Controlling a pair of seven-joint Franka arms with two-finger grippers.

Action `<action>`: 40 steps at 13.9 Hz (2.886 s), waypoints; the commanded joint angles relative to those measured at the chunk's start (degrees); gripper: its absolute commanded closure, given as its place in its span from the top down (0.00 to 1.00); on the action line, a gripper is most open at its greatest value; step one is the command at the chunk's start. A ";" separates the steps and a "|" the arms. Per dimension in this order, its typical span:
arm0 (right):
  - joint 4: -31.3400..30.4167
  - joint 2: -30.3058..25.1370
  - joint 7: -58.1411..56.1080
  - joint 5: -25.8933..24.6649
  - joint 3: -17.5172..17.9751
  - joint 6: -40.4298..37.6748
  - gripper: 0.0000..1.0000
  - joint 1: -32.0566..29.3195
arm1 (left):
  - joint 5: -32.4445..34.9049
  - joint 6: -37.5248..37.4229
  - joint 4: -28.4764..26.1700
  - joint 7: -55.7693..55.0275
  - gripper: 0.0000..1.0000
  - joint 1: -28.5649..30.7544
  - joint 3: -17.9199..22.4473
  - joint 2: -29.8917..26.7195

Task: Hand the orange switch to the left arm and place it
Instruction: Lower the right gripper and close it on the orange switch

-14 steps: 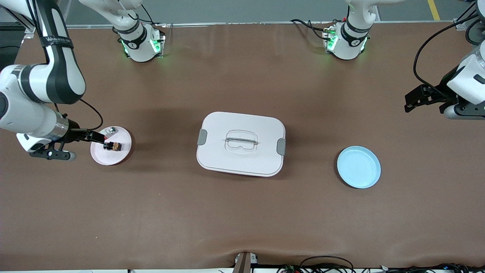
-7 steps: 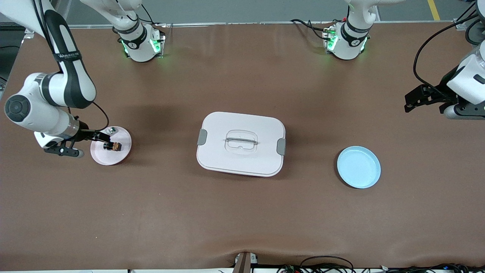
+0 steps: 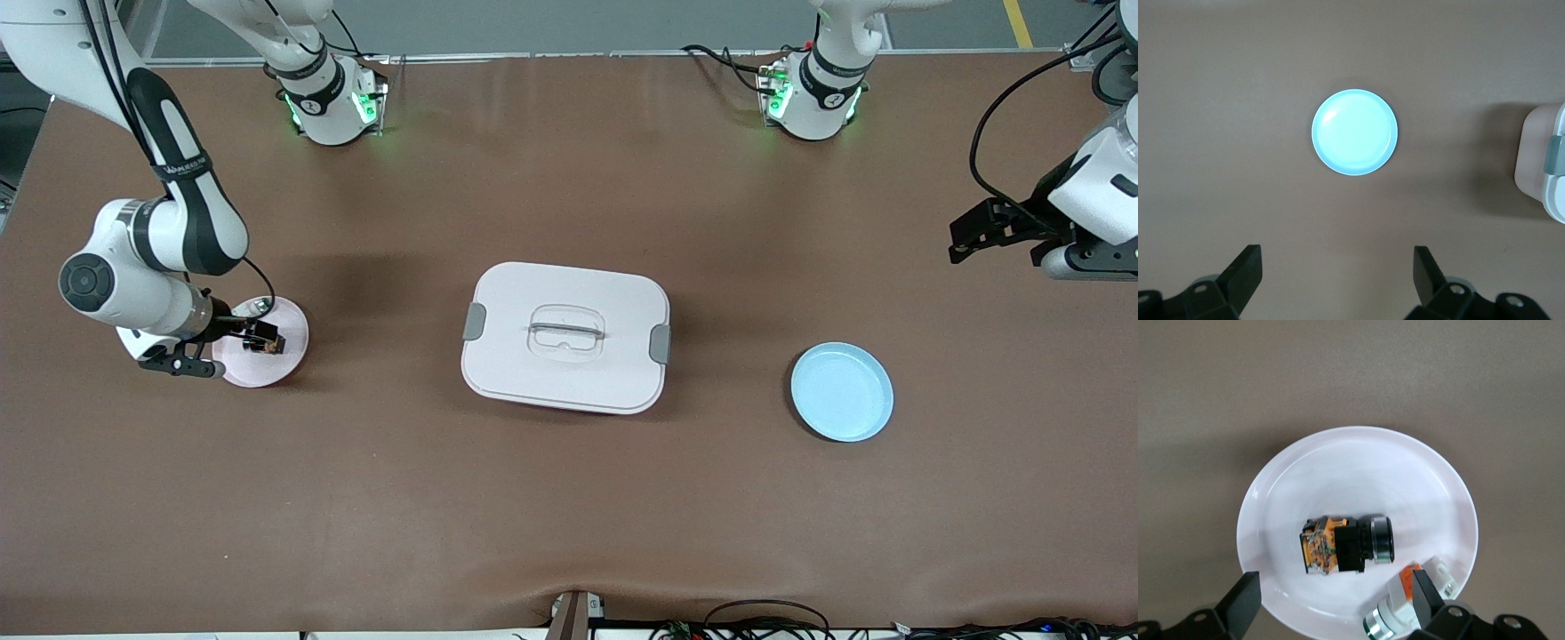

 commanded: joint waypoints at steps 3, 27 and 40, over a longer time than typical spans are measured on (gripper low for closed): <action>1.08 2.26 -0.02 -1.60 0.58 1.80 1.00 -1.24 | 0.56 -1.04 1.01 0.49 1.00 -0.07 -0.22 0.35; 3.71 7.97 -0.02 -2.12 0.67 4.17 1.00 -1.77 | 0.56 -1.04 1.01 0.49 1.00 -0.07 -0.22 0.35; 4.06 7.89 0.59 -1.42 0.75 1.37 0.00 -2.03 | 0.56 -1.04 1.01 0.49 1.00 -0.07 -0.22 0.35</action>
